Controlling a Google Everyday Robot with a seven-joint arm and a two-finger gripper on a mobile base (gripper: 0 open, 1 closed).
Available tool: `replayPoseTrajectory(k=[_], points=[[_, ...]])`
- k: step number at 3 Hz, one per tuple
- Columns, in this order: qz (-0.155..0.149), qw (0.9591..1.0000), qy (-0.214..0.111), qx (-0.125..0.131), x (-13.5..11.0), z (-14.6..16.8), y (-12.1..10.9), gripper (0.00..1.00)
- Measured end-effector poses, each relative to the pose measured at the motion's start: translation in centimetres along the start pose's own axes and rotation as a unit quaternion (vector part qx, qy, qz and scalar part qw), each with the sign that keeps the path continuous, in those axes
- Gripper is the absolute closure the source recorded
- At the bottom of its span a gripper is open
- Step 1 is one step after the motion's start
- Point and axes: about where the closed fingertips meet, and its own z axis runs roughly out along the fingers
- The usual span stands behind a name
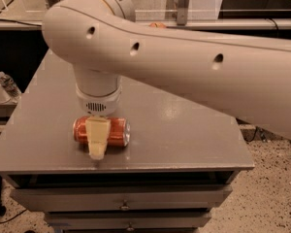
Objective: Place coke can upright
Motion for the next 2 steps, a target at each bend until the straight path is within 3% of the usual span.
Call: replayPoseTrajectory(k=[1,2], points=[[0.011,0.9999,-0.004,0.000,-1.5,0.8,0.0,0.00],[0.012,0.9999,-0.007,-0.004,-2.9,1.5,-0.2,0.17]])
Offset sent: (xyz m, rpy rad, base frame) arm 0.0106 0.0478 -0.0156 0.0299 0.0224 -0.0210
